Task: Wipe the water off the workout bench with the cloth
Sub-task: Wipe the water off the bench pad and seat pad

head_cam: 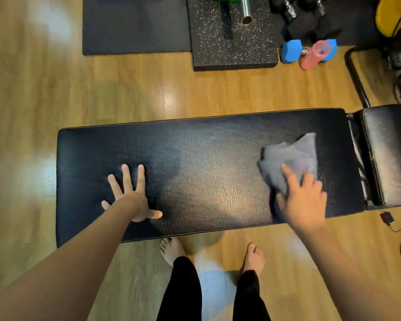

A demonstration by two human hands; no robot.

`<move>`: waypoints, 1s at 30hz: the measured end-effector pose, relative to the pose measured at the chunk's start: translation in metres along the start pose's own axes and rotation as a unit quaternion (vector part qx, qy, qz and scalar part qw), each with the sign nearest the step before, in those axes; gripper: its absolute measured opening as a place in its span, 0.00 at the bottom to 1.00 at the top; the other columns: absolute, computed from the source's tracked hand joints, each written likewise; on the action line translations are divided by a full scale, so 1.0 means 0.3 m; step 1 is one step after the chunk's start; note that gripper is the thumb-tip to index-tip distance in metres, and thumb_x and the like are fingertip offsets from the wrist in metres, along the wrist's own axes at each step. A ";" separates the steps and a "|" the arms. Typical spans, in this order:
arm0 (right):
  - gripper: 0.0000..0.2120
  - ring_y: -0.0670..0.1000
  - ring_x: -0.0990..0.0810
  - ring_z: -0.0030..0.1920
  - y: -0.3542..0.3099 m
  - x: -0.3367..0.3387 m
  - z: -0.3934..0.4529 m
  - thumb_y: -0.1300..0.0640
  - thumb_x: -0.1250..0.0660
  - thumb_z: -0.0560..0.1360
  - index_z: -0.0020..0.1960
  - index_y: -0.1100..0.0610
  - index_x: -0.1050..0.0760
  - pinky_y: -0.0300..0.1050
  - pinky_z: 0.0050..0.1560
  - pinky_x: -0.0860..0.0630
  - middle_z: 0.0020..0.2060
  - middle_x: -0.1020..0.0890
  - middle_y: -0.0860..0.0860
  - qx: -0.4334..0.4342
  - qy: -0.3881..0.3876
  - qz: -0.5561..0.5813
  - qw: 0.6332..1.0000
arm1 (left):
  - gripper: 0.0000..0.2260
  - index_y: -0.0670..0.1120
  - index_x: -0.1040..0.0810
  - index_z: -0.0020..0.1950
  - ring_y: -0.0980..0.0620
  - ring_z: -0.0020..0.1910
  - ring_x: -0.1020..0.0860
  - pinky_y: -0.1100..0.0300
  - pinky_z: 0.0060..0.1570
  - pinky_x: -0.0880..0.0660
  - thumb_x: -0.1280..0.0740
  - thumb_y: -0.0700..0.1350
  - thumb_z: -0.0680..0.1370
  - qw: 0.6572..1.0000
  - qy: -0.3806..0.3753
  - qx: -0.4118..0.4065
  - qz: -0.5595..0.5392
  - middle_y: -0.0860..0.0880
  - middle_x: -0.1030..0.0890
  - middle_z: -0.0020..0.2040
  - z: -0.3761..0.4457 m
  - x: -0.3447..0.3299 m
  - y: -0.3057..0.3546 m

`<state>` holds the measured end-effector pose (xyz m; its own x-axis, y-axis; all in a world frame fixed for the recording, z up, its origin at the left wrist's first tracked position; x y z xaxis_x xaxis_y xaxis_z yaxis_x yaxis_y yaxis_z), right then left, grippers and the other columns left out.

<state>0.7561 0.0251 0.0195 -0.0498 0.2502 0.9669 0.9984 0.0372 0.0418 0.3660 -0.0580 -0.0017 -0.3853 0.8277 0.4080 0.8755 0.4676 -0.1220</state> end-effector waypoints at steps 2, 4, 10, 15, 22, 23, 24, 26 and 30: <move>0.32 0.66 0.31 0.57 -0.025 0.026 0.099 0.49 0.33 0.73 0.74 0.44 0.40 0.64 0.54 0.30 0.64 0.34 0.62 -0.118 -0.001 0.037 0.992 | 0.62 0.59 0.88 0.61 0.36 0.74 0.74 0.29 0.69 0.44 0.29 0.68 0.69 1.000 -0.001 -0.001 0.005 0.49 0.86 0.68 -0.003 0.002 0.005; 0.31 0.66 0.34 0.62 -0.104 0.038 0.187 0.49 0.36 0.75 0.75 0.43 0.44 0.65 0.59 0.33 0.67 0.36 0.61 -0.189 0.002 0.067 0.980 | 0.62 0.58 0.88 0.60 0.36 0.74 0.74 0.29 0.69 0.43 0.29 0.68 0.69 1.000 0.000 0.000 0.007 0.49 0.86 0.68 -0.003 0.003 0.008; 0.33 0.63 0.35 0.66 -0.526 0.053 0.256 0.52 0.39 0.78 0.78 0.39 0.49 0.60 0.60 0.34 0.74 0.40 0.57 -0.068 -0.005 0.030 0.997 | 0.62 0.58 0.89 0.59 0.36 0.74 0.74 0.30 0.69 0.43 0.29 0.69 0.68 1.000 0.007 0.003 0.012 0.49 0.86 0.68 -0.001 0.003 0.007; 0.31 0.62 0.33 0.63 -0.882 0.012 0.017 0.53 0.40 0.78 0.77 0.41 0.47 0.61 0.61 0.35 0.77 0.43 0.57 0.227 -0.012 0.010 0.974 | 0.62 0.59 0.83 0.68 0.36 0.74 0.74 0.29 0.70 0.42 0.29 0.69 0.68 1.000 0.003 0.001 0.005 0.50 0.87 0.66 0.020 -0.014 0.001; 0.38 0.61 0.27 0.52 -0.687 -0.033 0.006 0.51 0.27 0.67 0.74 0.38 0.39 0.55 0.47 0.29 0.71 0.31 0.55 0.327 -0.010 -0.031 0.944 | 0.60 0.60 0.82 0.69 0.37 0.74 0.74 0.29 0.71 0.45 0.29 0.67 0.69 0.999 0.015 -0.021 -0.019 0.50 0.87 0.67 0.032 -0.017 -0.008; 0.38 0.61 0.27 0.52 -0.632 -0.015 0.049 0.51 0.28 0.68 0.73 0.37 0.39 0.55 0.47 0.29 0.70 0.30 0.55 0.285 -0.004 -0.034 0.958 | 0.61 0.60 0.84 0.68 0.37 0.74 0.74 0.29 0.71 0.45 0.29 0.67 0.69 0.999 0.015 -0.022 -0.019 0.50 0.86 0.67 0.035 -0.017 -0.007; 0.37 0.62 0.27 0.53 -0.579 0.005 0.097 0.51 0.30 0.69 0.74 0.36 0.40 0.54 0.47 0.30 0.70 0.30 0.55 0.229 0.003 -0.037 0.973 | 0.61 0.59 0.85 0.67 0.36 0.74 0.74 0.29 0.71 0.45 0.29 0.67 0.69 1.000 0.016 -0.021 -0.016 0.50 0.87 0.67 0.038 -0.019 -0.008; 0.34 0.62 0.30 0.57 -0.475 0.037 0.201 0.50 0.34 0.73 0.75 0.35 0.44 0.56 0.51 0.30 0.69 0.34 0.55 0.092 0.006 -0.026 0.995 | 0.61 0.59 0.85 0.66 0.36 0.73 0.75 0.29 0.71 0.46 0.28 0.66 0.69 0.999 0.013 -0.020 -0.023 0.50 0.87 0.66 0.040 -0.020 -0.011; 0.32 0.63 0.36 0.67 -0.392 0.067 0.358 0.51 0.38 0.76 0.75 0.36 0.47 0.62 0.59 0.34 0.73 0.41 0.54 -0.082 -0.020 0.069 0.994 | 0.61 0.60 0.84 0.67 0.36 0.73 0.76 0.28 0.71 0.49 0.27 0.64 0.70 0.997 0.031 -0.038 -0.051 0.50 0.87 0.66 0.041 -0.024 -0.015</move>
<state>0.6350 0.1297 0.0070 0.0897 0.2808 0.9556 0.9865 -0.1572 -0.0464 0.3613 -0.0623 -0.0154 -0.4569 0.7555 0.4696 0.8533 0.5213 -0.0084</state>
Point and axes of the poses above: each hand's wrist, its own z-axis towards the middle knuckle, its own x-axis out of the back of the hand, y = z × x, the point moved 4 cm from there along z, towards the middle knuckle
